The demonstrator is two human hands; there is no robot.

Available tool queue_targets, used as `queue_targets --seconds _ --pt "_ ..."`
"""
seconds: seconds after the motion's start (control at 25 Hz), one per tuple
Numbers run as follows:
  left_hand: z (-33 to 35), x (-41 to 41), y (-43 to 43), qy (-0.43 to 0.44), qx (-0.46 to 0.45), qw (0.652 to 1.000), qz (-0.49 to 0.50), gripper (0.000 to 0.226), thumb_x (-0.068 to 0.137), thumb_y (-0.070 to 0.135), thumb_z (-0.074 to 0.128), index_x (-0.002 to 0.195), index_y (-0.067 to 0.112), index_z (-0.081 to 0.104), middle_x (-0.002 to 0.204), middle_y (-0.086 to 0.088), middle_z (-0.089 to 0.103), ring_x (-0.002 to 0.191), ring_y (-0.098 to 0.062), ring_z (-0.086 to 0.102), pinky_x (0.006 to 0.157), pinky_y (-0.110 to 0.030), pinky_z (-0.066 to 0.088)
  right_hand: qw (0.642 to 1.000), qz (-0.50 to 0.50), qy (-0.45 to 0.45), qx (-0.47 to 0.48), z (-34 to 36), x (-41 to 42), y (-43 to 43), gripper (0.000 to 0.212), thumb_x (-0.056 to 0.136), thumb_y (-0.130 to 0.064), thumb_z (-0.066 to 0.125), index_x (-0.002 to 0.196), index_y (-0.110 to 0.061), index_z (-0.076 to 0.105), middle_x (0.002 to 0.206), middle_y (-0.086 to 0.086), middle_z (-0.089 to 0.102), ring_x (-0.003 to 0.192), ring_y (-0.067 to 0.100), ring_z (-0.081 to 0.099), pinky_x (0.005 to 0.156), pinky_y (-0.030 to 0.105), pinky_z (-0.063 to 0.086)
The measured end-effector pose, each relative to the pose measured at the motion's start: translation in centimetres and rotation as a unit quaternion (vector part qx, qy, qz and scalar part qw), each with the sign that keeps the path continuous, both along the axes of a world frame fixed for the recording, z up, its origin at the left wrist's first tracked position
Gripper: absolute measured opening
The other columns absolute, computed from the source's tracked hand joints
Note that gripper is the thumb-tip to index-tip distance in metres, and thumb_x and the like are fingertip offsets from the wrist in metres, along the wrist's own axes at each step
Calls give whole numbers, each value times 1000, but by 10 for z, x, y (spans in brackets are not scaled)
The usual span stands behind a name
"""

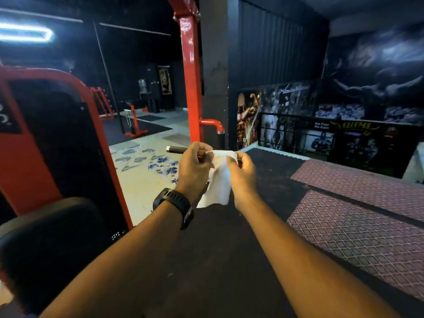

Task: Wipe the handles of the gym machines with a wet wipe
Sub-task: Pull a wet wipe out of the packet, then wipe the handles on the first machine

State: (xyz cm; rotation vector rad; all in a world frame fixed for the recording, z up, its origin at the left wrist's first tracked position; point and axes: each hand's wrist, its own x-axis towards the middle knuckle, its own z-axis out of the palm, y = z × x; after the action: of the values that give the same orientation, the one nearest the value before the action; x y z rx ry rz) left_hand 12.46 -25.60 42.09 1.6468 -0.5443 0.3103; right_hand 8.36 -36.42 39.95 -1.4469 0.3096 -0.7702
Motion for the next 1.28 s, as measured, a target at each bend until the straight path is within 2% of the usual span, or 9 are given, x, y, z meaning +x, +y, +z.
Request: queue_targets --seconds 0.16,0.32,0.44,0.64,0.8,0.96,1.08,1.16,1.28 --pt "5 32 -48 -32 52 998 31 7 98 3 60 99 9 63 89 -5 68 69 -7 64 63 -17 52 999 23 43 21 -3 32 -51 19 102 -33 50 98 -16 57 87 -3 57 80 12 53 63 27 41" --pt "5 68 -92 -42 77 994 64 11 97 4 61 95 15 62 89 -5 69 78 -18 69 63 -16 52 991 78 75 78 -7 75 -92 16 101 -35 50 94 -25 61 102 7 65 98 26 63 87 49 56" --pt "0 99 -115 -66 125 986 92 14 95 7 65 92 20 61 90 1 69 82 -12 66 67 -13 46 980 87 72 161 -9 104 -116 15 100 -24 55 95 -34 65 110 6 66 100 23 64 82 41 59" --pt "-12 167 -133 -113 228 964 77 10 95 12 67 99 21 64 99 4 67 90 -11 64 74 -13 47 936 74 42 342 -11 175 -142 17 98 -20 58 111 -18 69 108 6 67 96 22 64 85 39 56" --pt "-23 241 -129 -217 328 914 94 29 95 15 66 123 16 63 124 -2 61 114 -19 55 93 -31 48 967 -15 1 256 -19 243 -136 13 100 -20 52 110 -20 60 112 8 65 94 19 62 83 32 55" --pt "-34 309 -125 -311 453 830 96 64 94 25 68 151 21 40 158 -5 36 149 -27 26 121 -47 27 994 -18 -31 106 -34 301 -119 32 102 -20 51 132 -17 59 125 2 63 114 17 60 91 28 55" --pt "-42 345 -126 -355 493 787 109 74 94 30 70 156 23 31 165 -6 23 153 -29 14 123 -53 16 997 26 -41 62 -49 324 -112 45 100 -42 53 138 -20 56 134 -1 62 124 13 57 102 32 51" --pt "-46 357 -127 -390 477 780 111 73 92 27 72 154 21 34 164 -8 24 153 -32 16 121 -54 18 995 29 -54 84 -58 328 -110 43 102 -38 48 138 -15 57 133 -2 62 125 11 56 101 19 48" --pt "-50 366 -127 -423 441 786 100 69 89 14 73 150 15 41 161 -13 29 150 -38 20 119 -58 25 990 -1 -84 113 -76 333 -107 47 103 -37 46 141 -10 53 140 5 58 131 14 52 107 27 45"
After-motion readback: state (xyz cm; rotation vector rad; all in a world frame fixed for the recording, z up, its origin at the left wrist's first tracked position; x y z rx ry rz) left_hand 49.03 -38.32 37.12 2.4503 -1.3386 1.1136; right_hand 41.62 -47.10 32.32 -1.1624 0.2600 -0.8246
